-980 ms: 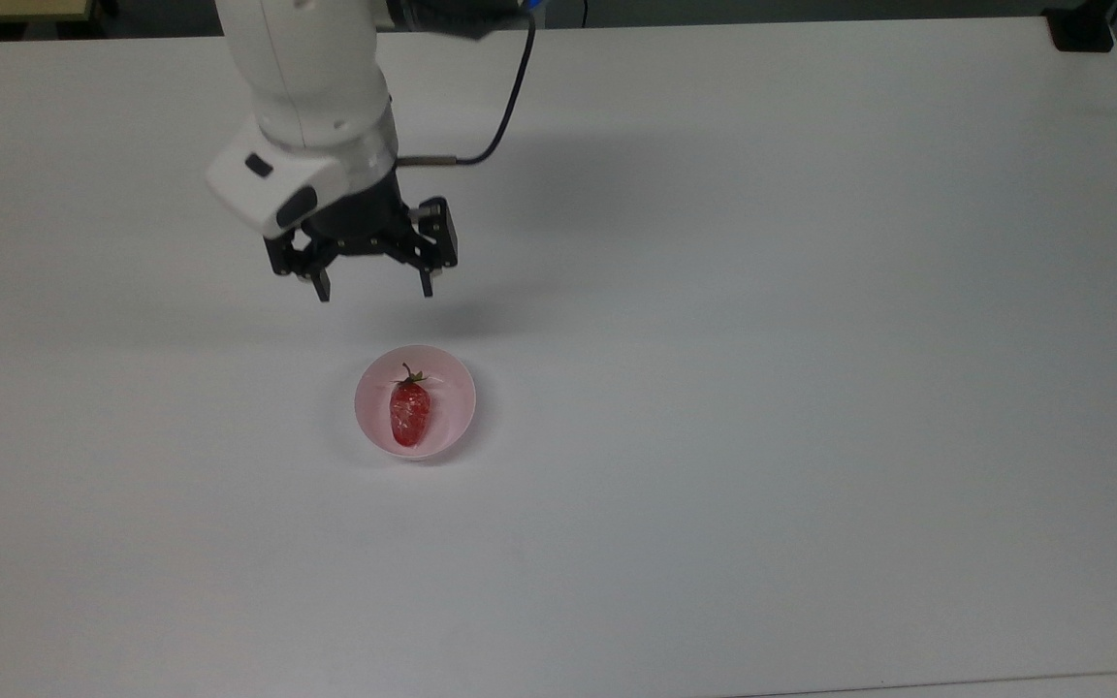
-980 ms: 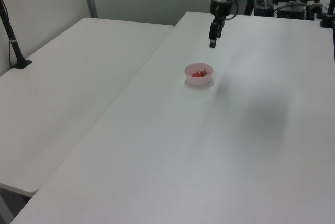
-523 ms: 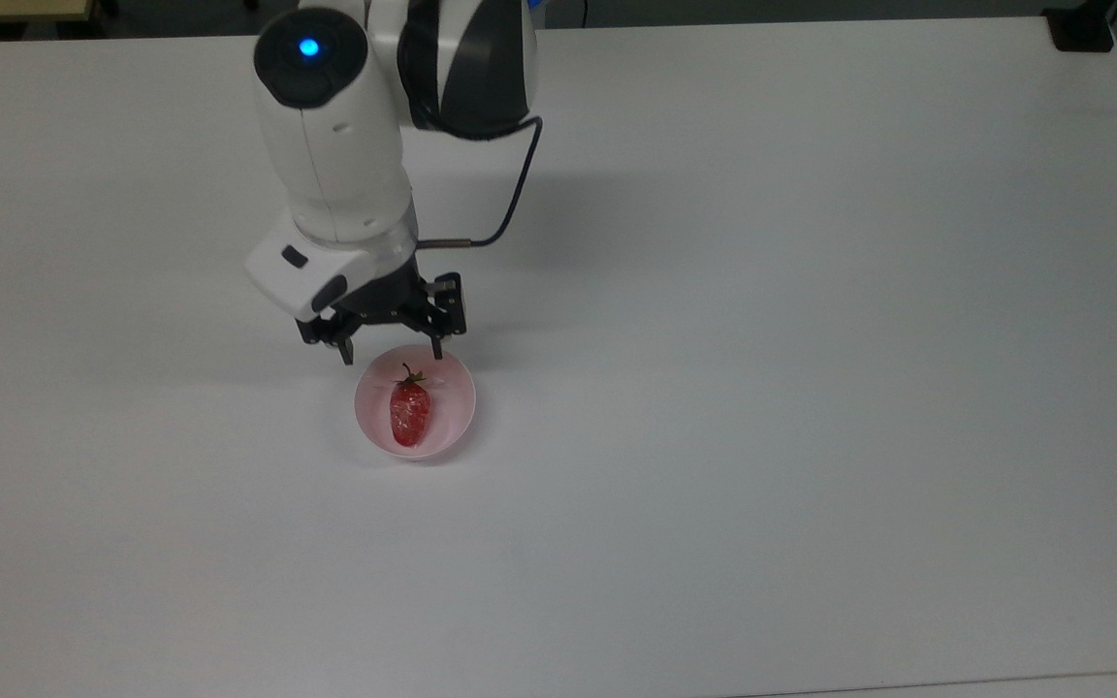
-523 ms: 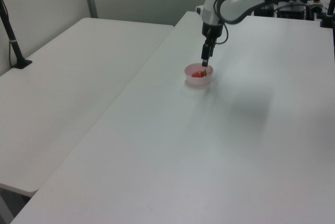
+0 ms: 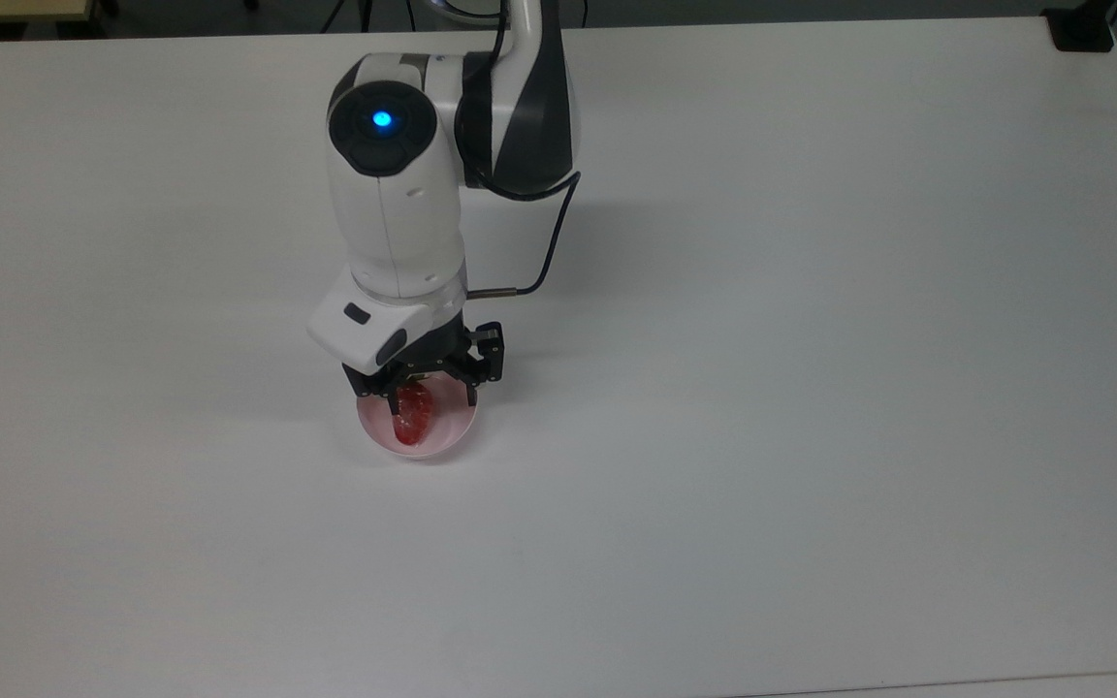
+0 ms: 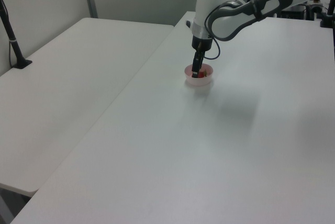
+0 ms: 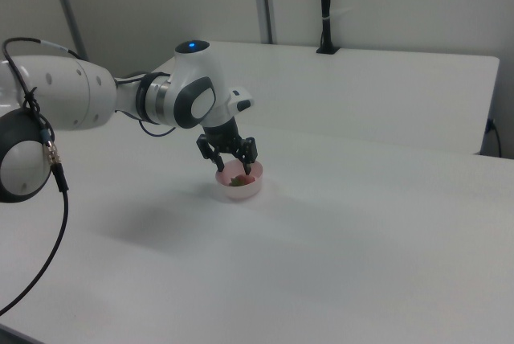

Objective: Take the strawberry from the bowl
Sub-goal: 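Lower the gripper into the bowl and close it on the strawberry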

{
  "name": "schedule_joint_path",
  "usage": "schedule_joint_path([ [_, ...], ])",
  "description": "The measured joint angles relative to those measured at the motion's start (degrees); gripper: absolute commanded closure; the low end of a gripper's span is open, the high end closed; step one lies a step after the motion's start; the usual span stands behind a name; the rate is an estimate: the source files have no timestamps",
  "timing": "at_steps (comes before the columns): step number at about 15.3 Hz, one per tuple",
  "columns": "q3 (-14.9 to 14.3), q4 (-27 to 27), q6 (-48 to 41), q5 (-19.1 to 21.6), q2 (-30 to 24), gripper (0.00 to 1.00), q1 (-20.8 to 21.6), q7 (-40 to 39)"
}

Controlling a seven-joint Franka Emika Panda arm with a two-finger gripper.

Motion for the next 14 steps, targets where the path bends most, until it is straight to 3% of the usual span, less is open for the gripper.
schedule_joint_path([
  [6, -0.1, 0.4, 0.0, -4.4, 1.9, 0.30, 0.0, -1.8],
  [10, -1.5, 0.4, 0.0, -4.4, 1.9, 0.51, -0.1, -5.5],
  [14, -1.8, 0.4, 0.0, -4.7, 2.1, 0.55, 0.0, -6.3],
])
